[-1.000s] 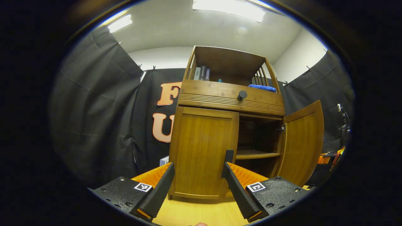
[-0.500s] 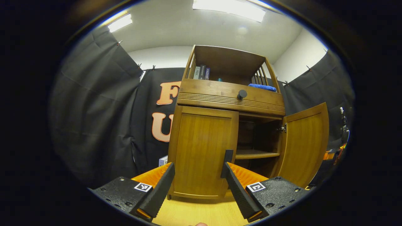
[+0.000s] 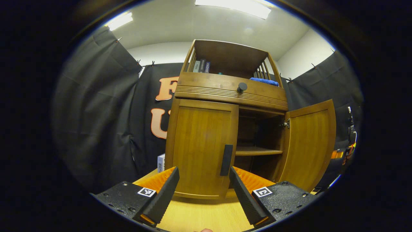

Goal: Open the right door of the double-door shoe cabinet with the right hand, and open the left door with the left hand.

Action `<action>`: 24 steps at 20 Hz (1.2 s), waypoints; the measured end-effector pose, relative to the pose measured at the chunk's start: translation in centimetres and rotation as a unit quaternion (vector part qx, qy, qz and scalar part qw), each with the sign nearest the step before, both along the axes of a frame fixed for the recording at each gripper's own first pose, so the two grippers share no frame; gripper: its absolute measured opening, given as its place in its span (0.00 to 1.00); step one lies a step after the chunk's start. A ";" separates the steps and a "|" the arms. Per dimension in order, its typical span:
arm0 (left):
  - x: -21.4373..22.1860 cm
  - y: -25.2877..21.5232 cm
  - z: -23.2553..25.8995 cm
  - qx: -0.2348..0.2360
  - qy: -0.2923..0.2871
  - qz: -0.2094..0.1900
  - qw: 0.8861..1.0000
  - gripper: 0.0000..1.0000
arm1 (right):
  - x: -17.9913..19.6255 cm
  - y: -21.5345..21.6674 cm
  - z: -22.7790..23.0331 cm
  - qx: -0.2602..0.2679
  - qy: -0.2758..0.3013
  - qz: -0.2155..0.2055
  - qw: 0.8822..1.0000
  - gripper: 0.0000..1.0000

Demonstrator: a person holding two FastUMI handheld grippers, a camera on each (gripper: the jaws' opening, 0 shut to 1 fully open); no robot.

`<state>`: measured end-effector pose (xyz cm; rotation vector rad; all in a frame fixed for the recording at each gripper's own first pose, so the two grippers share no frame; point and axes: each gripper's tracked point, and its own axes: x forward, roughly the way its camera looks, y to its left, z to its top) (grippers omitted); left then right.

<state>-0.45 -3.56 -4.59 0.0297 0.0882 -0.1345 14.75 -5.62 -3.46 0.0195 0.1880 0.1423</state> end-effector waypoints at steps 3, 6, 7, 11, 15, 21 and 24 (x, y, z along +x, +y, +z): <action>0.1 -0.3 -0.8 0.004 0.001 -0.004 1.000 0.94 | -0.9 -0.6 -0.4 0.017 0.001 -0.042 0.999 0.31; 1.3 -1.1 -1.6 -0.003 0.014 -0.011 1.000 0.94 | -2.1 -1.8 -0.3 -0.009 -0.002 -0.083 0.997 0.19; 1.8 -1.8 -1.7 -0.011 0.016 -0.017 1.000 0.94 | -2.4 -1.9 0.1 -0.011 -0.006 -0.091 0.996 0.34; 5.2 -3.8 -1.6 -0.018 0.011 -0.031 0.999 0.91 | -4.0 -2.2 1.4 -0.012 -0.023 -0.142 0.989 0.27; 11.2 -7.2 -2.1 -0.031 0.018 -0.059 0.998 0.92 | -4.8 -0.7 2.0 0.005 -0.035 -0.169 0.985 0.20; 17.3 -9.4 -4.9 -0.007 0.012 -0.057 0.998 0.91 | -5.3 0.0 2.4 0.007 -0.055 -0.220 0.974 0.34; 18.0 -9.6 -5.4 -0.012 0.002 -0.060 0.998 0.95 | -5.1 1.0 2.6 0.010 -0.058 -0.207 0.976 0.37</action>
